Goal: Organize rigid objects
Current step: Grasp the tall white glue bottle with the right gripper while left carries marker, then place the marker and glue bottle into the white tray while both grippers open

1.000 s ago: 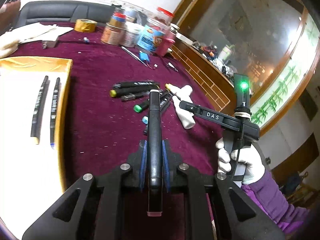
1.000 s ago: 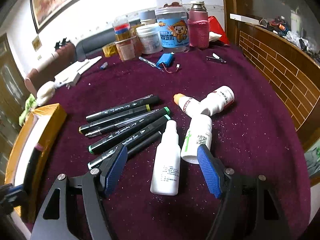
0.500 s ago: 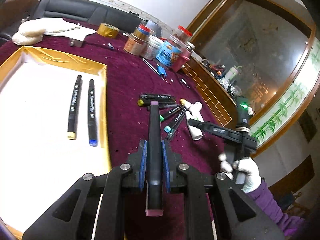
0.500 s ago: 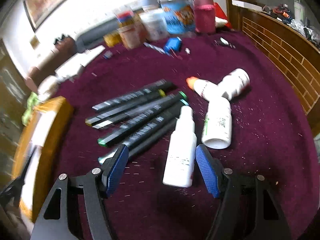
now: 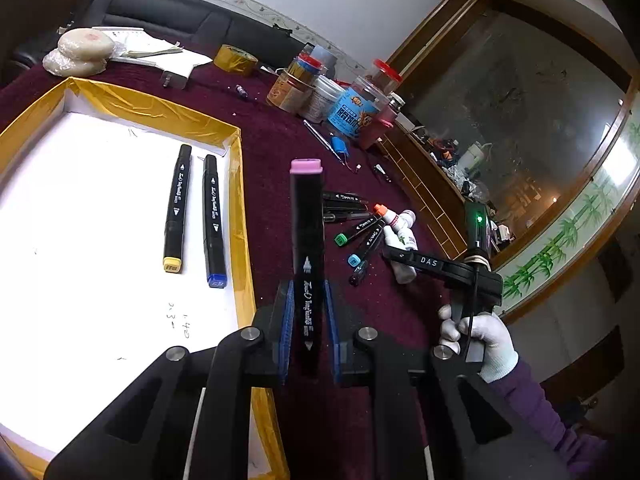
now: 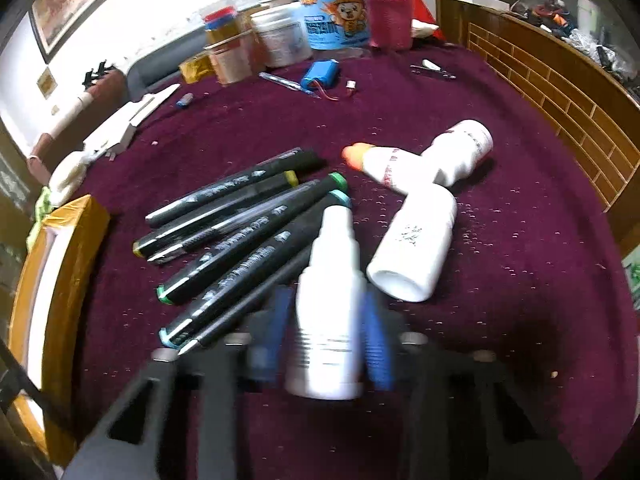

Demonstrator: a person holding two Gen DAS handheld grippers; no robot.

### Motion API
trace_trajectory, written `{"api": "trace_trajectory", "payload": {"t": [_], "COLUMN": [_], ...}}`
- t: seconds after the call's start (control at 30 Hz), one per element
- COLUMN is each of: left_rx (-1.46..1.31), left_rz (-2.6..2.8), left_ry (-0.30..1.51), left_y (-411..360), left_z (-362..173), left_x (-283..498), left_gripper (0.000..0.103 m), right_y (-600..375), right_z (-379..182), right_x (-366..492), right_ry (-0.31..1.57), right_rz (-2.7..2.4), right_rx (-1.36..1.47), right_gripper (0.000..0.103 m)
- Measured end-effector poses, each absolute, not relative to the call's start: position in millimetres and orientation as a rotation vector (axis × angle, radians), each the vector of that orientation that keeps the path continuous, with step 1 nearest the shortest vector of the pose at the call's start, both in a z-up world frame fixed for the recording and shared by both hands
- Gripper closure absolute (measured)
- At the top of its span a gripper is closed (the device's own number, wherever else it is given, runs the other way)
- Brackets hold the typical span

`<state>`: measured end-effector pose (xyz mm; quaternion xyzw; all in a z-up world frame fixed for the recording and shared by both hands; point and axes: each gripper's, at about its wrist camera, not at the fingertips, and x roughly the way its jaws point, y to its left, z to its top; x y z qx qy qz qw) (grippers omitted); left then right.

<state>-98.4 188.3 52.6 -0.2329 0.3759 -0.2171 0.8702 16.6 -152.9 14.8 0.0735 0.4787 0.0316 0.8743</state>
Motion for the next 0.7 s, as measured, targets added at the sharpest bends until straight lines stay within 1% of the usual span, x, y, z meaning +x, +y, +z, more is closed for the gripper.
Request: {"api": "trace_trajectory", "payload": {"t": [0.2, 0.33, 0.5, 0.6, 0.7], "left_rx": [-0.474, -0.507, -0.562, -0.585, -0.576], "left_rz": [-0.472, -0.479, -0.466, -0.453, -0.436], "left_ry": [0.747, 0.735, 0.705, 0.69, 0.712], "left_y": [187, 197, 230, 255, 277], "left_z": [61, 65, 74, 79, 84], "left_x": [-99, -98, -104, -106, -97], "left_gripper": [0.091, 0.091, 0.091, 0.091, 0.091], "right_y": [-165, -145, -87, -43, 7], "right_z": [29, 53, 81, 82, 75], "right_x": [-5, -19, -29, -26, -17], "right_ry": [0.969, 0.939, 0.927, 0.965, 1.024], "right_rz": [0.143, 0.273, 0.483, 0.595, 0.67], "right_rx": [0.279, 0.314, 0.333, 0.345, 0.347], "right_gripper": [0.077, 0.077, 0.077, 0.077, 0.077]}}
